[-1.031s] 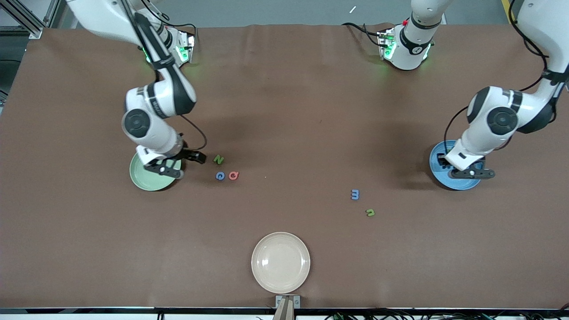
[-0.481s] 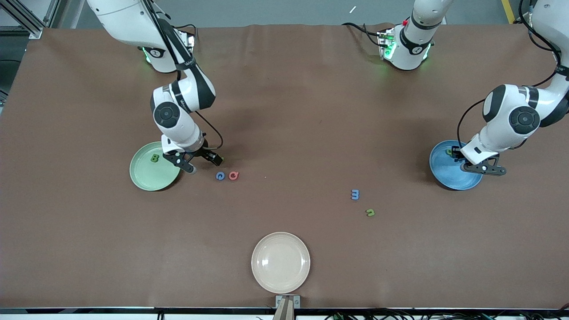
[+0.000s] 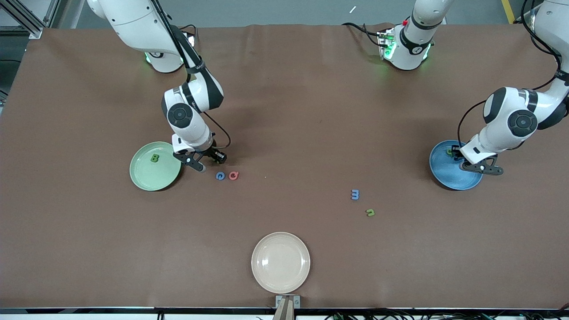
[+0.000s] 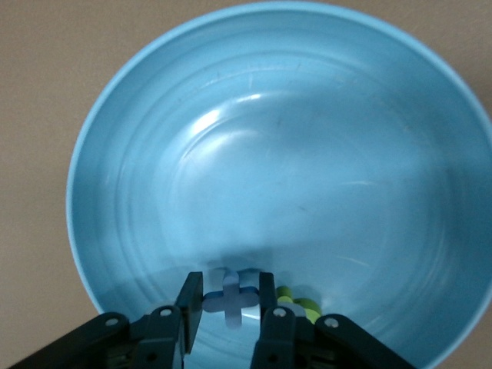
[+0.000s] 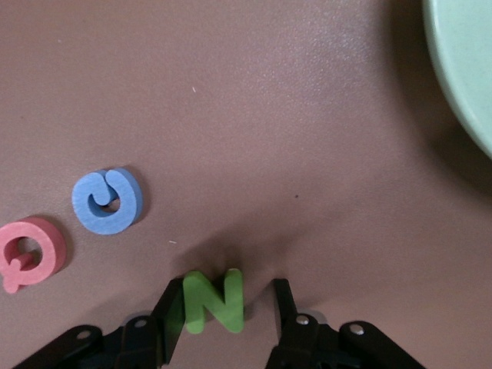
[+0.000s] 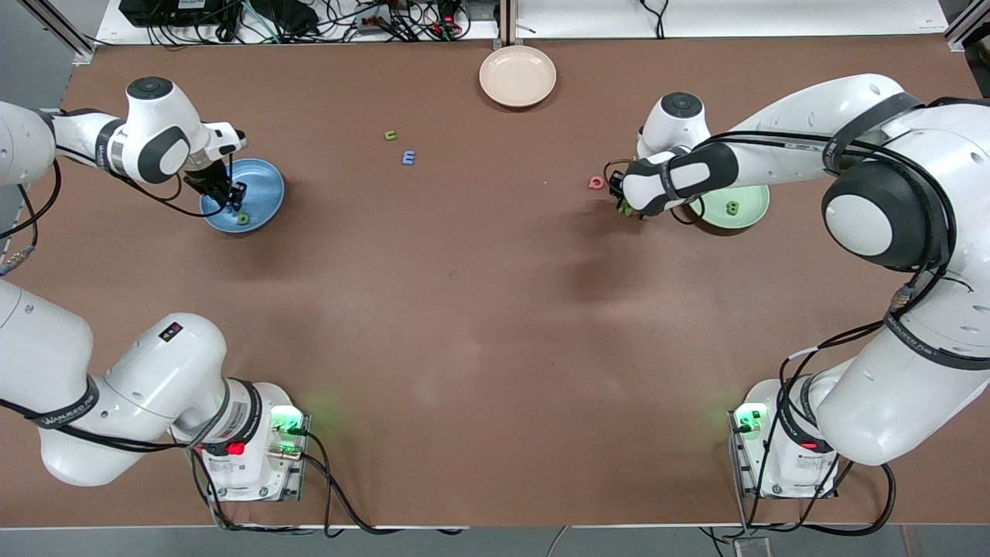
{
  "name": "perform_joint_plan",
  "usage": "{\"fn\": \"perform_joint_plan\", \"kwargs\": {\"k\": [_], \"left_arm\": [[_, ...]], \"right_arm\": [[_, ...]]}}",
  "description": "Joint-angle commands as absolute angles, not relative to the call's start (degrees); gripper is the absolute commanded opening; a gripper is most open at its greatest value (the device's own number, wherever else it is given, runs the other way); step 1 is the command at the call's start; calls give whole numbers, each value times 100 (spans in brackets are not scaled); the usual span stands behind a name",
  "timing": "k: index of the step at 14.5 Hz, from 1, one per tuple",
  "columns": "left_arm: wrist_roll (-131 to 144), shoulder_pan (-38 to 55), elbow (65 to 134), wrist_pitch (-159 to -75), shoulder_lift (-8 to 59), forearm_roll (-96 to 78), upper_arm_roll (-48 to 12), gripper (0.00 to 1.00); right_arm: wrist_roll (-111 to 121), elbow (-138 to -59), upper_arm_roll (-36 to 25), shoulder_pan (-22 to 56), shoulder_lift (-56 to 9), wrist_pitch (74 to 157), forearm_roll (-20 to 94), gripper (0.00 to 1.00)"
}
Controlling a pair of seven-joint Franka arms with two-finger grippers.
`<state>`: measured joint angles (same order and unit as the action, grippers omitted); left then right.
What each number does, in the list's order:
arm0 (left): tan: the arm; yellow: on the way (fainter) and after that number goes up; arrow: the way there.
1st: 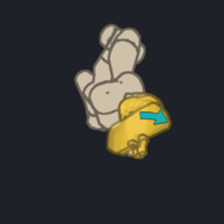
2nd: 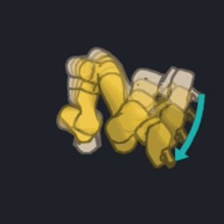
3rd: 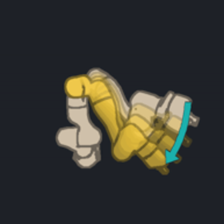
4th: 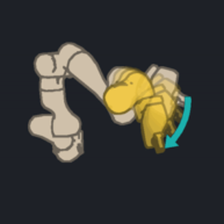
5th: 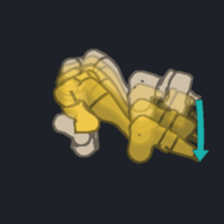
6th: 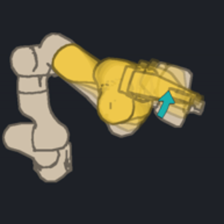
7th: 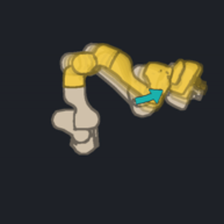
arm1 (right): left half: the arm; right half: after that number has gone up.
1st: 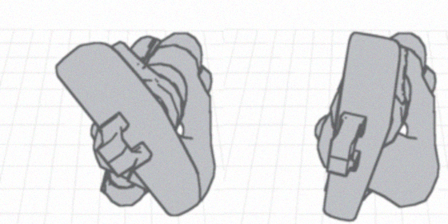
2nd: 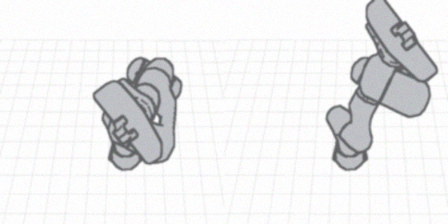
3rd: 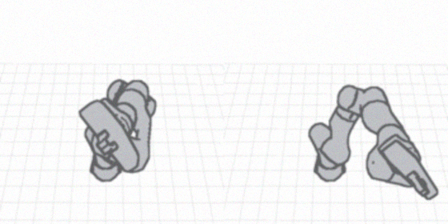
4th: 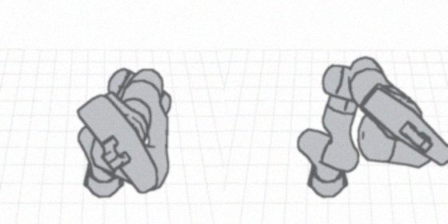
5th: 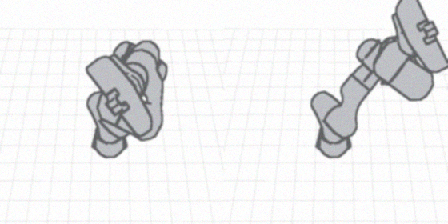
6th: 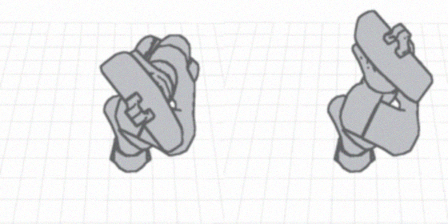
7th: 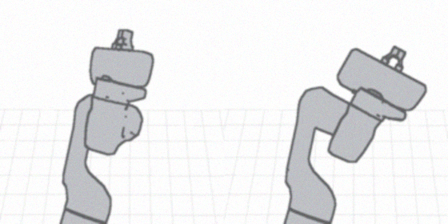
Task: Sort upper and lower case letters into plates
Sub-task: 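Grasp the green N with the right gripper while the left gripper drops the cross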
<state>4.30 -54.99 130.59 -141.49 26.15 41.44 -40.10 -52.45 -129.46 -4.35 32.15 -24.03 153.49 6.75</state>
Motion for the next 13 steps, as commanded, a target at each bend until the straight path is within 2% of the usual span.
{"fn": "perform_joint_plan", "kwargs": {"k": [1, 2, 3, 5, 6, 10, 13], "left_arm": [[352, -5546, 13017, -14133, 2646, 4289, -4034, 16], [352, -5537, 13017, -14133, 2646, 4289, -4025, 16], [352, -5537, 13008, -14133, 2646, 4298, -3991, 16], [343, -5537, 13008, -14150, 2646, 4307, -3990, 16], [343, -5537, 13008, -14150, 2654, 4307, -3990, 16], [343, -5537, 12999, -14159, 2689, 4377, -3990, 16], [343, -5537, 12981, -14194, 2733, 4438, -3964, 16]], "right_arm": [[-5317, -12990, -483, 3296, -2417, 15460, 712, 47], [-5326, -12990, -483, 3305, -2417, 15451, 712, 46], [-5326, -12990, -483, 3305, -2417, 15451, 712, 38], [-5326, -12990, -483, 3305, -2408, 15434, 712, 12], [-5317, -12982, -483, 3305, -2400, 15390, 712, 3], [-4880, -12894, -527, 3138, -2067, 14890, 668, 0], [-3985, -12859, -527, 2533, -1689, 14205, 668, 0]]}}
